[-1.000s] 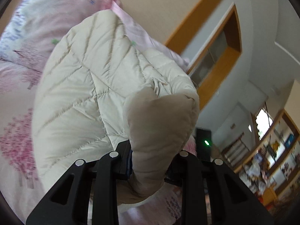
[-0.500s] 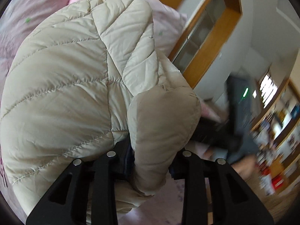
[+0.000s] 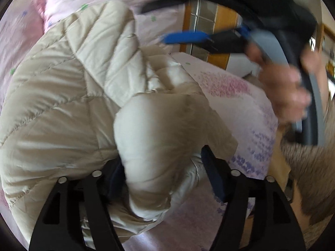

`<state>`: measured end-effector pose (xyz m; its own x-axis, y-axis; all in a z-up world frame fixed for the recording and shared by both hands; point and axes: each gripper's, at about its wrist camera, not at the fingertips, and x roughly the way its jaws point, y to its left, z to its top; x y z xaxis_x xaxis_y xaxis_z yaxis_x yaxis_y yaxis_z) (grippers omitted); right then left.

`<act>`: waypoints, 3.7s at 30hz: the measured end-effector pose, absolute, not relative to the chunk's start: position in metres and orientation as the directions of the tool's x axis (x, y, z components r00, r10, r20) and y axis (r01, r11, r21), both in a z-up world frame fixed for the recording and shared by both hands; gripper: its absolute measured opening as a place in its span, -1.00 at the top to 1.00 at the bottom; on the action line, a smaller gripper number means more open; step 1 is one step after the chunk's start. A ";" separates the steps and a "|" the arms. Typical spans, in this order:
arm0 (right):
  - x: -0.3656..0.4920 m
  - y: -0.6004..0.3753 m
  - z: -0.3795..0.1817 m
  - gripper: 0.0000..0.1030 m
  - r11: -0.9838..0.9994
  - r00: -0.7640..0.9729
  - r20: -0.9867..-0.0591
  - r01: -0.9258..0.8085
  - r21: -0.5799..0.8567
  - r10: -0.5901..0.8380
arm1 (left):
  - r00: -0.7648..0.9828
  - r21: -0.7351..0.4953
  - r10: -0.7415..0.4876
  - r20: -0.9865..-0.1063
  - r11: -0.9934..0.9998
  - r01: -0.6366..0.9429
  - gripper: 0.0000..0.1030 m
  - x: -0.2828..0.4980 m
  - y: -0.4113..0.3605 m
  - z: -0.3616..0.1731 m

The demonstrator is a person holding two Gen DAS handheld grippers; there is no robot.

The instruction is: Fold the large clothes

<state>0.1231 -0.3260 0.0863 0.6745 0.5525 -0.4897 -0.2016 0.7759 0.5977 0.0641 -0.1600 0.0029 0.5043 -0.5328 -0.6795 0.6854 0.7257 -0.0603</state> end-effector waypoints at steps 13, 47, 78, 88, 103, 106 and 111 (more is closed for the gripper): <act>0.176 -0.314 0.056 0.77 0.815 0.561 -0.646 -0.094 0.572 0.518 | 0.439 -0.116 -0.604 -0.666 0.664 0.739 -0.45 0.066 -0.160 0.023; 0.185 -0.365 0.003 0.77 0.730 0.529 -0.643 0.062 0.680 0.554 | 0.493 -0.273 -0.485 -0.722 0.855 0.441 -0.48 0.209 -0.064 0.031; 0.185 -0.379 0.022 0.78 0.761 0.624 -0.630 0.086 0.643 0.462 | 0.536 -0.224 -0.468 -0.703 0.861 0.457 -0.52 0.236 -0.060 0.041; 0.177 -0.395 -0.008 0.78 0.735 0.595 -0.658 0.160 0.659 0.461 | 0.438 -0.243 -0.462 -0.771 0.849 0.468 -0.54 0.249 -0.080 0.004; 0.108 -0.401 0.025 0.02 0.617 0.624 -0.518 0.073 0.784 0.585 | 0.512 -0.220 -0.546 -0.663 0.796 0.564 -0.59 0.174 -0.072 0.067; 0.100 -0.389 0.024 0.33 0.637 0.599 -0.535 0.054 0.769 0.595 | 0.481 -0.191 -0.545 -0.687 0.774 0.604 -0.59 0.153 -0.082 0.065; 0.092 -0.381 0.018 0.79 0.678 0.614 -0.567 0.069 0.732 0.549 | 0.454 -0.144 -0.489 -0.744 0.782 0.606 -0.59 0.147 -0.093 0.046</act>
